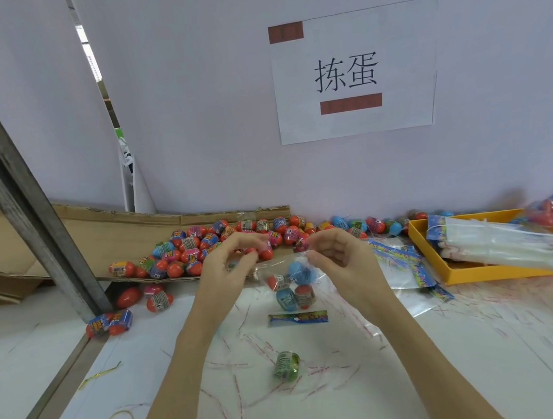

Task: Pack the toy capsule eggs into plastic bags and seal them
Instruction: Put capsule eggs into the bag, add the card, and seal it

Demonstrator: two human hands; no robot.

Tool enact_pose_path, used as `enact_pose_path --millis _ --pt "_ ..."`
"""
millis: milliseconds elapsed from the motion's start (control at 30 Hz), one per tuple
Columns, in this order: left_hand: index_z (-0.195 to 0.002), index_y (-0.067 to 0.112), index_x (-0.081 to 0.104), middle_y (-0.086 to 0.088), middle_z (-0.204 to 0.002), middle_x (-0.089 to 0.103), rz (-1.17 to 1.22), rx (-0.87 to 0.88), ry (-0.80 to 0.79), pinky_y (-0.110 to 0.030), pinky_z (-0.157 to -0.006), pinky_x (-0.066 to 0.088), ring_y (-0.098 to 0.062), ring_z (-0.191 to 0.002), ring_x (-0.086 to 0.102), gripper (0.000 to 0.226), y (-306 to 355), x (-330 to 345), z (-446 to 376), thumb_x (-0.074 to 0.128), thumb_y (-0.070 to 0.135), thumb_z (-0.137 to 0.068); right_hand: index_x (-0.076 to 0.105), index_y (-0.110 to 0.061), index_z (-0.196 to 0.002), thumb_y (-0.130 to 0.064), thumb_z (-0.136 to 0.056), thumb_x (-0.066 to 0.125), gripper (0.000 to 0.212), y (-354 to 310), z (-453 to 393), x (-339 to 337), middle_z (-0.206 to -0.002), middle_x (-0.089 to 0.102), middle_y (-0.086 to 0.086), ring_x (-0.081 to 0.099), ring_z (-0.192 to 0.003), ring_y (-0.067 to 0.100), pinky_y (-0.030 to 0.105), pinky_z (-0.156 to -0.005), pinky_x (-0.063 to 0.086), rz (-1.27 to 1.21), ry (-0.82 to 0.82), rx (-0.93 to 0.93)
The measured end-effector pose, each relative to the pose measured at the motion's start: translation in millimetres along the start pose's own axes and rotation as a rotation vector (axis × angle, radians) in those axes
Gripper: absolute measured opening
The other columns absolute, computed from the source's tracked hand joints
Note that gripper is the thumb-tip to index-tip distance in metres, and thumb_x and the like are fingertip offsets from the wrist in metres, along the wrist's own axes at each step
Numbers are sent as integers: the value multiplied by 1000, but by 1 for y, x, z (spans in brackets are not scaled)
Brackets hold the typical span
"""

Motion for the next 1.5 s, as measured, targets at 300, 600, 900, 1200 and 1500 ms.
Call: enact_pose_path --millis 300,600,900,1200,1500 --pt "-94 27 80 10 -87 78 60 -179 194 -29 -74 63 -10 -84 75 7 -9 17 2 76 32 -94 74 -21 -118 -17 -97 72 21 -2 1 3 -107 78 -6 73 -103 10 24 -89 58 -153 45 41" --pt "-101 17 76 3 -96 78 280 -365 254 -20 -74 57 -11 -91 73 15 -20 16 4 73 32 -98 82 -19 -94 -29 -90 78 11 15 3 4 -81 78 -6 69 -70 -2 10 -55 49 -201 101 221" --pt "-93 16 84 -7 -94 81 421 -444 240 -26 -67 58 -13 -79 73 21 -20 22 9 80 35 -86 82 -16 -89 -28 -93 77 13 22 7 3 -89 79 6 74 -89 21 23 -72 59 -371 255 306" --pt "-99 11 83 -9 -103 80 477 -504 87 -27 -68 61 -18 -86 75 36 -24 25 6 78 42 -82 79 -12 -94 -31 -93 76 20 21 10 10 -93 77 15 76 -92 34 50 -86 63 -399 278 317" --pt "-88 12 84 -10 -94 80 354 -470 38 -40 -80 61 -20 -85 71 28 -26 19 5 84 38 -75 82 -18 -85 -35 -90 78 18 13 4 2 -80 78 2 74 -77 12 17 -66 58 -275 178 269"
Point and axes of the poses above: each hand's wrist, its own z-axis away from the middle knuckle, its own x-axis out of the palm, y = z × x, the point moved 8 cm from there along -z, towards the middle knuckle
